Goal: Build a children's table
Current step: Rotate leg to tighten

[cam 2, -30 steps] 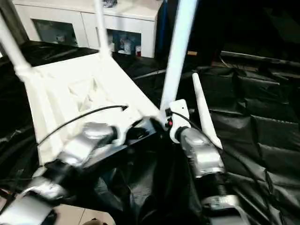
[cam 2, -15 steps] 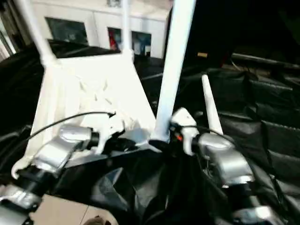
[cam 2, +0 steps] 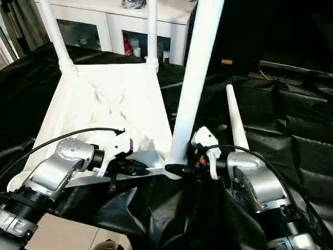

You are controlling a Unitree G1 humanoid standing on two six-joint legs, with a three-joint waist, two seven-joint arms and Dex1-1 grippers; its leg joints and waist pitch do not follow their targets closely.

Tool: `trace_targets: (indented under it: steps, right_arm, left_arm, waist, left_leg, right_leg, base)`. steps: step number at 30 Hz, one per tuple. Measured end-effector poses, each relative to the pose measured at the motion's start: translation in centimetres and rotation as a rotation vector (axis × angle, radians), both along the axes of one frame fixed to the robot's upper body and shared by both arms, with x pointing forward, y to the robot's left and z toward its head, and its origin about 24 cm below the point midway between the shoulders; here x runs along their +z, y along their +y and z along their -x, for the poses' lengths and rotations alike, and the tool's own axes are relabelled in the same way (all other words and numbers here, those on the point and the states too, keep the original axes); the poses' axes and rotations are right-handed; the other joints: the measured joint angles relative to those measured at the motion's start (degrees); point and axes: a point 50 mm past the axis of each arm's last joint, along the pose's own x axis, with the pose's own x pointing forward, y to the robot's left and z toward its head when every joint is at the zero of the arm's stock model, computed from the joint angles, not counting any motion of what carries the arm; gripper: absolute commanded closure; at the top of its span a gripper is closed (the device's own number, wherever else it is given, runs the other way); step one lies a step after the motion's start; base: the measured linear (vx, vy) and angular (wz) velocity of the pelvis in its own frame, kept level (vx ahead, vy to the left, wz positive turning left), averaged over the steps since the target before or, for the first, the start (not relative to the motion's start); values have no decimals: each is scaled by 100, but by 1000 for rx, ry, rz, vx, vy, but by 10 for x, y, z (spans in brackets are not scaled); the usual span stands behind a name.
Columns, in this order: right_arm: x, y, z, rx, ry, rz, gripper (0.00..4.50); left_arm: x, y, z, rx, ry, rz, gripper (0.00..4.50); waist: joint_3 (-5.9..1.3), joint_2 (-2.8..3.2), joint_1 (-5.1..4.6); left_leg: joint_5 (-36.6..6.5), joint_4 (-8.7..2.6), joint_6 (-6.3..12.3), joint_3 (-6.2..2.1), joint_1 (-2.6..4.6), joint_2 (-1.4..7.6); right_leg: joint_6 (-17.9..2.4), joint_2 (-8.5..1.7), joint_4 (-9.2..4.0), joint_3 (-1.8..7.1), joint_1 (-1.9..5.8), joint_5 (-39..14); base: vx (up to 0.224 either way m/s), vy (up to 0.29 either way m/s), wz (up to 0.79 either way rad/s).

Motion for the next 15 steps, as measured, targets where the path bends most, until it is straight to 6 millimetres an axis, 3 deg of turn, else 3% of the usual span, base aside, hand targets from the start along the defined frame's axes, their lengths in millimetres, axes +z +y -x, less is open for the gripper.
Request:
trace_targets:
  steps: [8,15]
  right_arm:
    - [-2,1,-1,-46,-11,-1,176]
    - [-16,13,-33,-508,-59,-6,176]
  left_arm:
    - [-2,-2,-2,30,-8,1,450]
    - [-9,-42,-30,297,-40,-4,450]
  waist:
    - [0,0,-16]
    - [0,-2,-189]
  left_leg:
    - [0,3,0,0,3,0]
    - [1,39,-2,1,5,5]
  right_leg:
    - [-1,0,4,1,1,1]
    - [21,1,8,4,2,9]
  base:
    - [0,0,0]
    - [0,0,0]
